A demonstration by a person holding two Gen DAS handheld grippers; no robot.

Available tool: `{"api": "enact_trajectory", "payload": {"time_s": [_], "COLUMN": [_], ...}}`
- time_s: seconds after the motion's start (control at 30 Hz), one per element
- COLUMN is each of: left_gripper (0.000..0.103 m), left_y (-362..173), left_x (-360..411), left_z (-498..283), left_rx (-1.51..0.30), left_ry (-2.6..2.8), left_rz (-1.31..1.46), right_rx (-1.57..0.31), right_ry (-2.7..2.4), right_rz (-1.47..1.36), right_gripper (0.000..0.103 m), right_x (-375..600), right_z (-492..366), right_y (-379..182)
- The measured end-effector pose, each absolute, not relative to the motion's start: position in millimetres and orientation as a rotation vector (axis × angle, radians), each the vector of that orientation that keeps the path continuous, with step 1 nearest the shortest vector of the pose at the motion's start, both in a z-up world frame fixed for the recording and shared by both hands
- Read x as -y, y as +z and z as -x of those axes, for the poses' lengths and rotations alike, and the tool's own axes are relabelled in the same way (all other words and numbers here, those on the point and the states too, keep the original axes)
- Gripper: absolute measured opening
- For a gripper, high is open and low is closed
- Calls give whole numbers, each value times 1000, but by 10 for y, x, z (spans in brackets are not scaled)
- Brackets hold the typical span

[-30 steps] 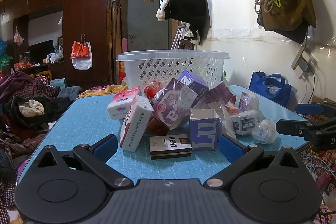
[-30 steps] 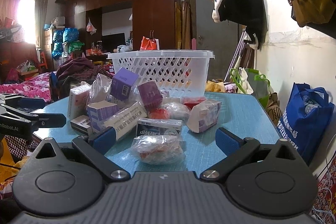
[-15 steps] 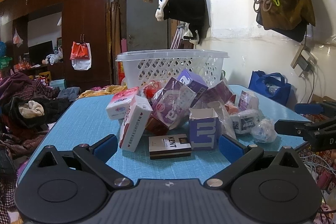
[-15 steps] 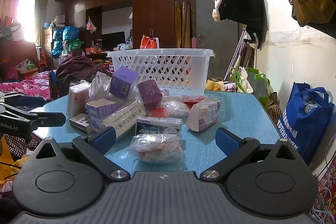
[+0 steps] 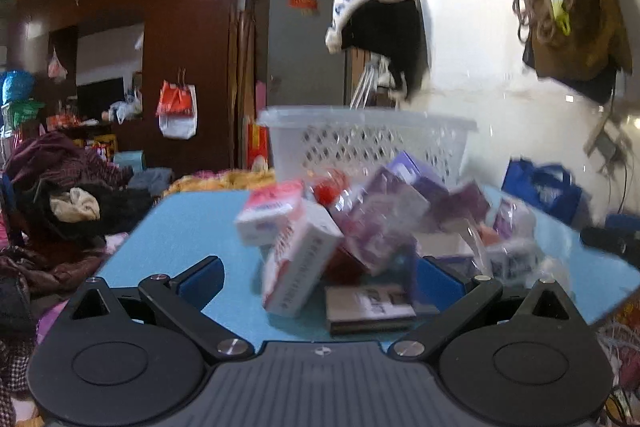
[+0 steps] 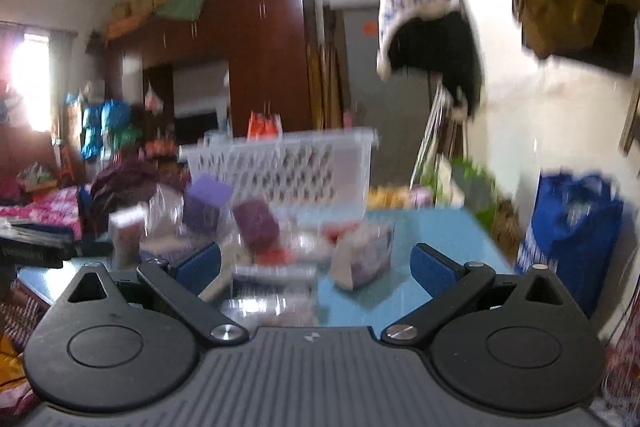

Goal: Organize objects
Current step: 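Grasp the white box with the left tool while the right tool grasps a plastic-wrapped bundle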

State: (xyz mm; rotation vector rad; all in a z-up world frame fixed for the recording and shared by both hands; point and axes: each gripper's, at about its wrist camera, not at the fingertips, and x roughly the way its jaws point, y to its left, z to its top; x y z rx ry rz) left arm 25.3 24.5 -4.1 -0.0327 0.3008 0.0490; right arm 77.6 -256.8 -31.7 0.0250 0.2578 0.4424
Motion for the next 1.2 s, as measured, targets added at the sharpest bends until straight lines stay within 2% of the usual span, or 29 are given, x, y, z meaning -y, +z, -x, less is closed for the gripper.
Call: {"api": "enact_trajectory", "payload": {"time_s": [0.17, 0.33, 0.5, 0.57, 0.63, 0.67, 0.8, 1.2], "left_gripper": [103, 83, 76, 68, 55, 54, 40, 35], "left_y": [-41, -90, -204, -243, -284, -303, -332, -173], "left_x": [-374, -453, -404, -393, -389, -385, -395, -528], "left_z": [-233, -362, -474, -528, -585, -612, -616, -404], "left_rx": [-275, -270, -281, -284, -297, -307, -307, -208], "left_ry": [45, -2, -14, -16, -13, -14, 4, -10], "left_rz": [9, 32, -36, -50, -57, -58, -64, -22], "right_rx": [-281, -286, -304, -321, -329, -332, -326, -264], "right_ry": [474, 513, 529, 532, 543, 546, 547, 523], "right_rz": [23, 65, 79, 84, 90, 98, 118, 68], "right_gripper": [103, 100, 94, 85, 76, 71, 61, 59], "right_x": [2515, 2428, 2378, 2360, 2350, 2340, 2342, 2541], "right_z": [-791, -741, -792, -819, -815, -810, -770, -766], "right_y": [-389, -485, -553, -582, -607, -617, -610, -390]}}
